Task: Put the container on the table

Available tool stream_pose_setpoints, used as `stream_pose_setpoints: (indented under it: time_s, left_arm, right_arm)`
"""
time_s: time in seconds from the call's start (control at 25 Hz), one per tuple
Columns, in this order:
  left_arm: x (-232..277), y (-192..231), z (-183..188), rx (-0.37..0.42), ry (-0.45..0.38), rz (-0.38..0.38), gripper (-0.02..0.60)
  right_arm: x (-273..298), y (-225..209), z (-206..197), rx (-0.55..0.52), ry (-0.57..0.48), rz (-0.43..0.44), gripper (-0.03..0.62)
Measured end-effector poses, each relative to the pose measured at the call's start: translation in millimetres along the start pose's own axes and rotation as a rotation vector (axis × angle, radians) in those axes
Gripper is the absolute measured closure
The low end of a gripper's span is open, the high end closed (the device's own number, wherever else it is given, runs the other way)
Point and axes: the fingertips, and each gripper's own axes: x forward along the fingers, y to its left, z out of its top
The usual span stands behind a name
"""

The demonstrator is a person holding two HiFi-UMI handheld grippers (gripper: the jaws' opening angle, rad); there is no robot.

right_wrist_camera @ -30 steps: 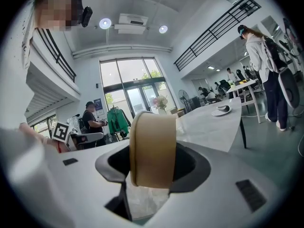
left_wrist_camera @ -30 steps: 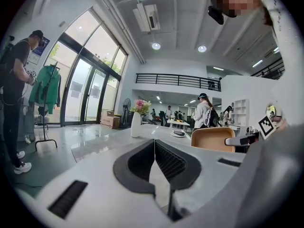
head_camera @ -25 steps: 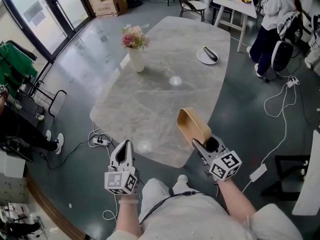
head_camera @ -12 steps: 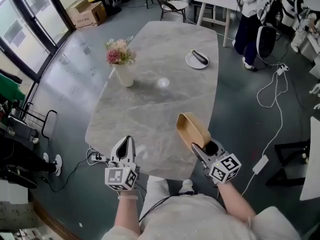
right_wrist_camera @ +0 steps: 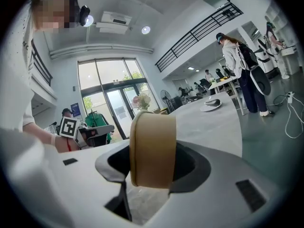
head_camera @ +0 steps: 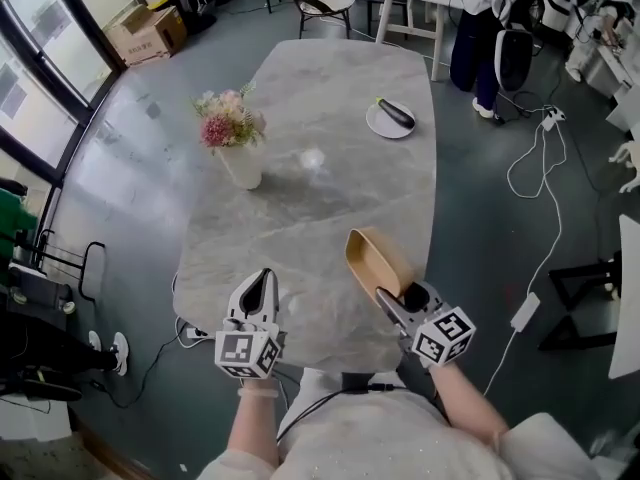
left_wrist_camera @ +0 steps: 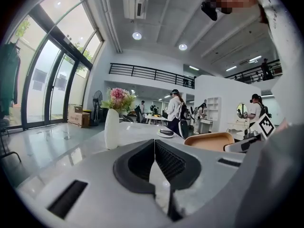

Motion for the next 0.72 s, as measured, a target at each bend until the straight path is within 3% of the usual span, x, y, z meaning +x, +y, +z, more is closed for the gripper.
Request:
stream_pose_setpoints:
  time_s: [0.72]
  left_arm:
    - [50,24,-5,0.004,0.031,-0.164,0.574]
  right_arm:
    - [47,8,-11,0.129,-0.014,-0.108,0.379]
